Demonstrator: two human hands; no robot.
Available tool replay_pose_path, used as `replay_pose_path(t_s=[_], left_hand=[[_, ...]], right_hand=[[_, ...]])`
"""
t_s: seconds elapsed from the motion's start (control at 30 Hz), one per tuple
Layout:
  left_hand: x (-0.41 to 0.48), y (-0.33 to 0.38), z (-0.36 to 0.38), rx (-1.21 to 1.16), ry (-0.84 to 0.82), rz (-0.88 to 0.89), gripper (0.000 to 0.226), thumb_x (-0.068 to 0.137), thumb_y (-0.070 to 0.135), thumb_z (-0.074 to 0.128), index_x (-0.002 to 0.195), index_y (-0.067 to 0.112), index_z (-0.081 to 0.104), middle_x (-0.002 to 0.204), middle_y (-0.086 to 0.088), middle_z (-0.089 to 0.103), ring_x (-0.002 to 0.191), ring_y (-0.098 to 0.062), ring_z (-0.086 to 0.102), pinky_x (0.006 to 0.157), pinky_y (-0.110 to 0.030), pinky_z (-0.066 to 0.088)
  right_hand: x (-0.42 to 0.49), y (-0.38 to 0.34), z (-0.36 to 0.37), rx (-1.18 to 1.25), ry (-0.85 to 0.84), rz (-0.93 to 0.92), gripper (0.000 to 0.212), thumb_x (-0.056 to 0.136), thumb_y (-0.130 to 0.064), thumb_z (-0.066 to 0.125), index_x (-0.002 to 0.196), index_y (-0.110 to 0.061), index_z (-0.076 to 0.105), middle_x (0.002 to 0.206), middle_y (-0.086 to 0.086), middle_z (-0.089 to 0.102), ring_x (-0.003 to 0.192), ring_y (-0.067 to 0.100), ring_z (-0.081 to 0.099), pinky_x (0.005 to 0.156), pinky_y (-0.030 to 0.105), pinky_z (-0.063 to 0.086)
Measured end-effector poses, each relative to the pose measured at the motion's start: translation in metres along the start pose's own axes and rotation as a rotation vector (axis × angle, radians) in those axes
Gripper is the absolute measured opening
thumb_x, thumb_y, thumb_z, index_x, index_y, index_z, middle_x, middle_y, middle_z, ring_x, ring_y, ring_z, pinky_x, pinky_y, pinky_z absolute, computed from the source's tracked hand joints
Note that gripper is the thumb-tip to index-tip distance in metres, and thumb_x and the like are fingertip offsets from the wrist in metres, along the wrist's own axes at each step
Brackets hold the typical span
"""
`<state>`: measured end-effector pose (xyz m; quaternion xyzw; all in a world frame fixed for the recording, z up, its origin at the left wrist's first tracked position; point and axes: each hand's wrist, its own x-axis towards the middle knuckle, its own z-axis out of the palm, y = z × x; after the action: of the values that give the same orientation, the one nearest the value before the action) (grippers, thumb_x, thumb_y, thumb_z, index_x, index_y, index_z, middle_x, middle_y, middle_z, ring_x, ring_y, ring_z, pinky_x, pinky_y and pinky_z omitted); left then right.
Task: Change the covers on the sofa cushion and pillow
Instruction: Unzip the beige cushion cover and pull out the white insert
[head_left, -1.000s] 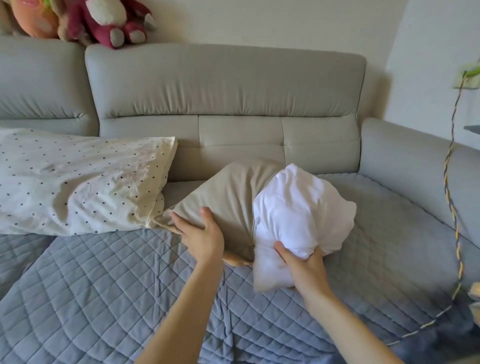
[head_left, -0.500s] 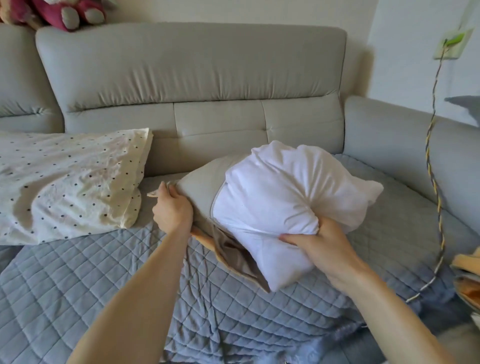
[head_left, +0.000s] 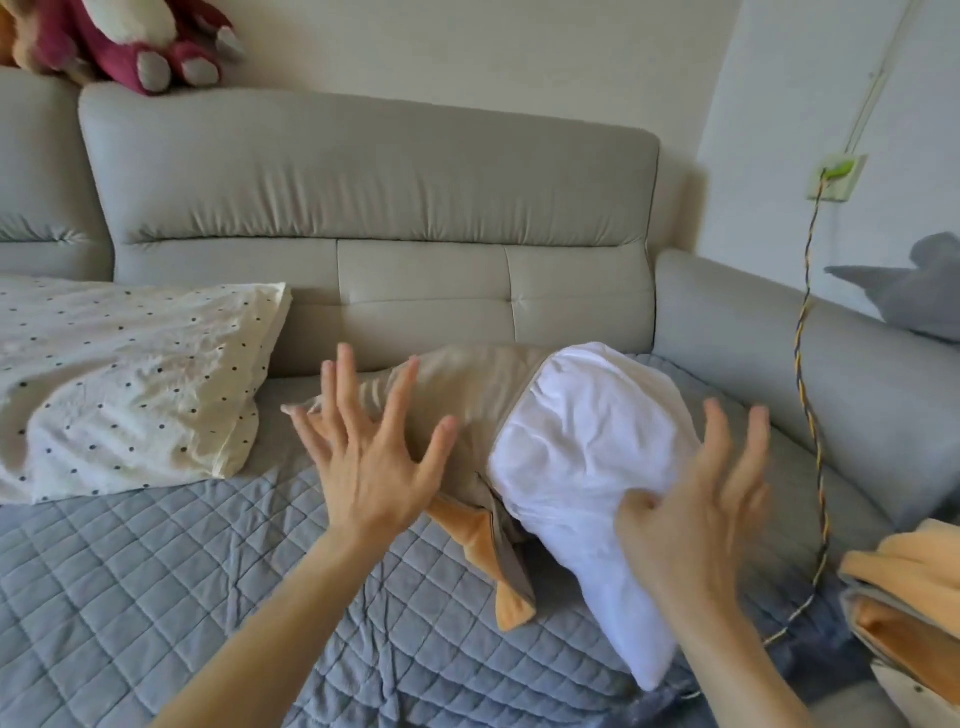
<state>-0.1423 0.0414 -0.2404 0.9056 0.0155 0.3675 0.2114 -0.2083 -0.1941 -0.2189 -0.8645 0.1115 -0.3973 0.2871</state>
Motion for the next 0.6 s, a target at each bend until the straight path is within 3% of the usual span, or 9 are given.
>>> replay_pose_path(t_s=[0.07,0.13,0.23,0.33,0.4,0.47,0.53,0.6], left_hand=[[-0.011,0.005,0.012,0.092,-0.096,0.210,0.064,0.093,0.070,0.034,0.151,0.045,0.023,0.166,0.000,-0.002,0.152,-0.025,-0.003,0.117,-0.057,-0.014],[-0.017,0.007,0.024,0.062,-0.188,0.196,0.060,0.097,0.065,0.025,0.152,0.042,0.026,0.164,0.007,0.012,0.152,-0.019,0.009,0.119,-0.061,0.003],[-0.018,0.003,0.031,0.037,-0.210,0.143,0.055,0.099,0.061,0.020,0.152,0.045,0.024,0.163,0.012,0.016,0.151,-0.013,0.009,0.121,-0.056,0.005],[-0.015,0.001,0.030,0.063,-0.213,0.181,0.054,0.099,0.061,0.018,0.152,0.048,0.019,0.163,0.012,0.013,0.151,-0.015,0.010,0.120,-0.054,0.003],[-0.013,0.008,0.032,0.067,-0.220,0.123,0.058,0.096,0.066,0.015,0.152,0.050,0.013,0.164,0.011,0.006,0.152,-0.016,0.000,0.119,-0.053,-0.007],[-0.013,0.021,0.040,0.042,-0.217,0.033,0.059,0.094,0.067,0.015,0.151,0.053,0.011,0.165,0.008,0.003,0.152,-0.019,-0.006,0.116,-0.051,-0.016],[-0.013,0.030,0.046,0.034,-0.170,0.024,0.055,0.095,0.063,0.021,0.149,0.054,0.020,0.164,0.006,0.013,0.152,-0.021,0.002,0.117,-0.053,-0.012],[-0.010,0.021,0.050,0.030,-0.133,0.055,0.049,0.097,0.059,0.025,0.145,0.055,0.031,0.161,0.007,0.026,0.151,-0.020,0.012,0.118,-0.055,-0.005]], right_hand=[[-0.016,-0.026,0.004,0.024,0.009,-0.333,0.091,0.061,-0.015,0.062,0.148,-0.011,0.035,0.161,0.012,0.020,0.149,0.035,0.015,0.116,0.056,0.019],[-0.033,-0.039,0.023,-0.065,-0.142,-0.520,0.086,0.071,-0.039,0.057,0.151,-0.014,0.036,0.163,0.009,0.019,0.151,0.033,0.011,0.116,0.059,0.017],[-0.036,-0.025,0.062,-0.347,-0.429,-0.453,0.100,0.063,-0.057,0.055,0.154,-0.026,0.028,0.163,0.016,0.016,0.148,0.045,0.015,0.100,0.075,0.026],[-0.023,-0.012,0.086,-0.471,-0.529,-0.388,0.102,0.052,-0.050,0.070,0.148,-0.033,0.039,0.153,0.022,0.033,0.138,0.051,0.032,0.087,0.071,0.036],[-0.014,-0.016,0.088,-0.398,-0.460,-0.411,0.072,0.054,-0.043,0.069,0.124,-0.039,0.055,0.135,0.011,0.047,0.122,0.045,0.046,0.079,0.057,0.045],[-0.006,-0.024,0.090,-0.300,-0.386,-0.427,0.048,0.053,-0.029,0.069,0.099,-0.037,0.059,0.111,-0.001,0.053,0.102,0.034,0.053,0.063,0.044,0.050],[0.001,-0.024,0.096,-0.211,-0.361,-0.392,0.033,0.051,-0.020,0.072,0.080,-0.030,0.059,0.091,-0.005,0.055,0.087,0.029,0.055,0.054,0.040,0.050],[0.003,-0.022,0.102,-0.112,-0.371,-0.407,0.024,0.054,-0.015,0.068,0.064,-0.026,0.050,0.075,-0.003,0.055,0.076,0.031,0.057,0.055,0.038,0.048]])
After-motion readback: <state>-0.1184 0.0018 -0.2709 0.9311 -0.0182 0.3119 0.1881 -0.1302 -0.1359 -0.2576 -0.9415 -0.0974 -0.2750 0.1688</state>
